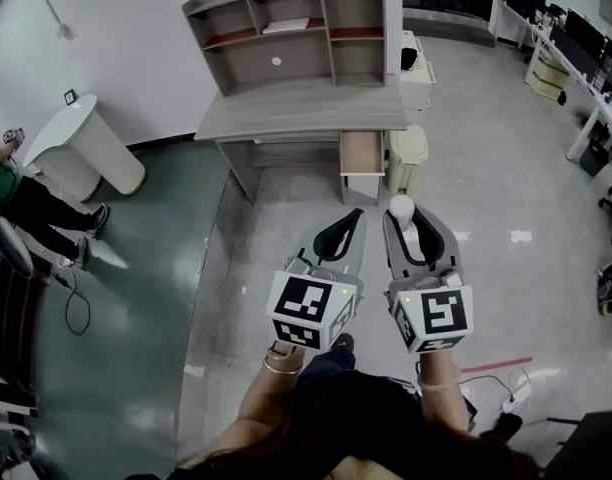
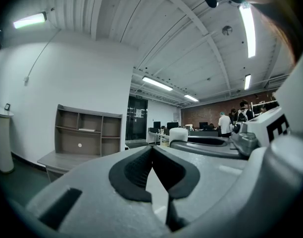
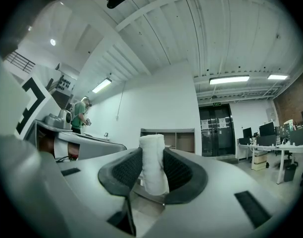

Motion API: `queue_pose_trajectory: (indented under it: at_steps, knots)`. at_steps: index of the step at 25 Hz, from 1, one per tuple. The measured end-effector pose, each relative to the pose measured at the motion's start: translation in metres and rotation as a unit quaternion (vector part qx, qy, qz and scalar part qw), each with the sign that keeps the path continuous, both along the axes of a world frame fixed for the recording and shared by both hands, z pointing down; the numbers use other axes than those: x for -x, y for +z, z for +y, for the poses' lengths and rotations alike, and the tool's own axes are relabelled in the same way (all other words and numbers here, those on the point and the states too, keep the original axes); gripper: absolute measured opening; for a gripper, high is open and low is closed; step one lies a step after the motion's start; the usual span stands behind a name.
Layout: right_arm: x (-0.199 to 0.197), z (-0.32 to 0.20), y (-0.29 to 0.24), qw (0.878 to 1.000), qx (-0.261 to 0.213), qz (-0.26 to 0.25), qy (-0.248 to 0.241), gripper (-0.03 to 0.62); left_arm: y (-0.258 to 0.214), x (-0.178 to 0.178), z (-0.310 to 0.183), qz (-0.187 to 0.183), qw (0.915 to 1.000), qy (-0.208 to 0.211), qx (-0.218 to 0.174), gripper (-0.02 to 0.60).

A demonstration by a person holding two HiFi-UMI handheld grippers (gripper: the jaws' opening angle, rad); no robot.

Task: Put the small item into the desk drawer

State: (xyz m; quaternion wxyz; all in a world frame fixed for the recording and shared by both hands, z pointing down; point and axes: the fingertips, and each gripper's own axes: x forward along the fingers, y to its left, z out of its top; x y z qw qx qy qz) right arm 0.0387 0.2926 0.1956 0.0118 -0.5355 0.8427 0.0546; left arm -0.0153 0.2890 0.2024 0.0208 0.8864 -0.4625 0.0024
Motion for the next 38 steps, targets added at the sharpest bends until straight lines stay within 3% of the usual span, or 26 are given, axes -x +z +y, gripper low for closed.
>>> queue_pose_trajectory:
  at_steps: [16,28,35,38]
  knots:
    - [0.05,-0.065,-0.007,0.999,-0.004,0.01,0.041,0.118,-0.006,0.063,-0.069,0.019,0.9997,0.017,0.002,0.015]
    - [0.045,-0.108,0.0,0.997,0.019,0.026,0.063,0.118,0.0,0.052,-0.115,0.017,0.9988,0.044,0.01,0.015]
    - [0.039,-0.15,0.005,0.998,-0.001,0.014,0.056,0.118,0.01,0.046,-0.155,0.015,0.999,0.04,0.013,0.015]
    - [0.034,-0.17,0.009,0.998,0.013,0.02,0.054,0.118,0.012,0.04,-0.175,0.014,0.9991,0.038,0.016,0.015]
